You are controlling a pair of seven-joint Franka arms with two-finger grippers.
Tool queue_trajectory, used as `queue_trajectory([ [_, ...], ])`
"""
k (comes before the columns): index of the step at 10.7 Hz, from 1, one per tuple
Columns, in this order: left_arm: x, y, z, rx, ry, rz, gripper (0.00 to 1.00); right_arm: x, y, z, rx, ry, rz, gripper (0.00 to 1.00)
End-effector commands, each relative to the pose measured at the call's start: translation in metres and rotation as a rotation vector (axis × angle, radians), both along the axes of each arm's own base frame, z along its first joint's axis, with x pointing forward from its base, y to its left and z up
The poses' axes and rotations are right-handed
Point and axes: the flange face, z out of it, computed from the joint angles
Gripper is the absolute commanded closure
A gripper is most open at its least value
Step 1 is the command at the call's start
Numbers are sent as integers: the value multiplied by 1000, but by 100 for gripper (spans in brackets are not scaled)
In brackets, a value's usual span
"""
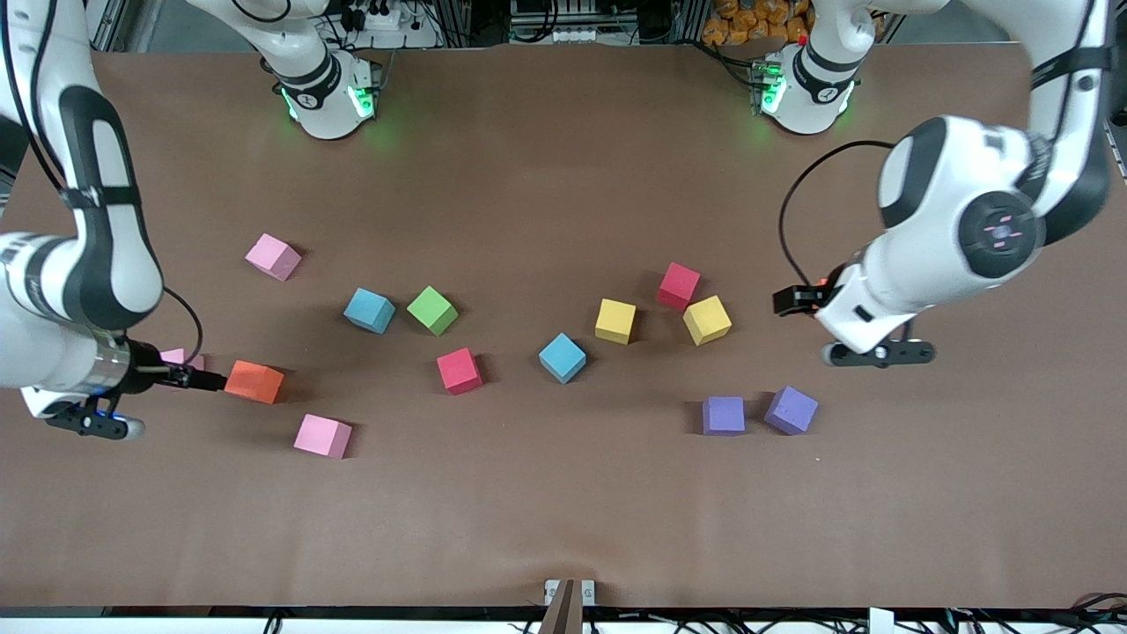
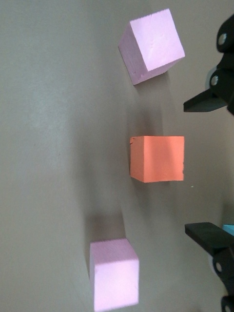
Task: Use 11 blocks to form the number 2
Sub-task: 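Reach the right gripper to the orange block while the left gripper reaches yellow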
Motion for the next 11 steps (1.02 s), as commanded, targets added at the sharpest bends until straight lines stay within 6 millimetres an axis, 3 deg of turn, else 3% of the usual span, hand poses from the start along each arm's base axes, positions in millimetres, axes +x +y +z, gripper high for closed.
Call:
queue_trajectory([
  [1,-18,0,-24,25,19,84,0,2,1,-20,3,27,-73,0],
  [4,-15,15,-58,45,41,143,0,-3,-2,-50,-2,45,-103,0],
  [8,-42,37,-114,105,138,264,0,-7,3,-65,-6,62,-114,0],
  [10,-48,24,-122,117,120,311,0,-10,4,-76,-7,65,-114,0],
  [11,-54,3,-124,125,119,331,0,-10,5,-81,-8,67,-114,0],
])
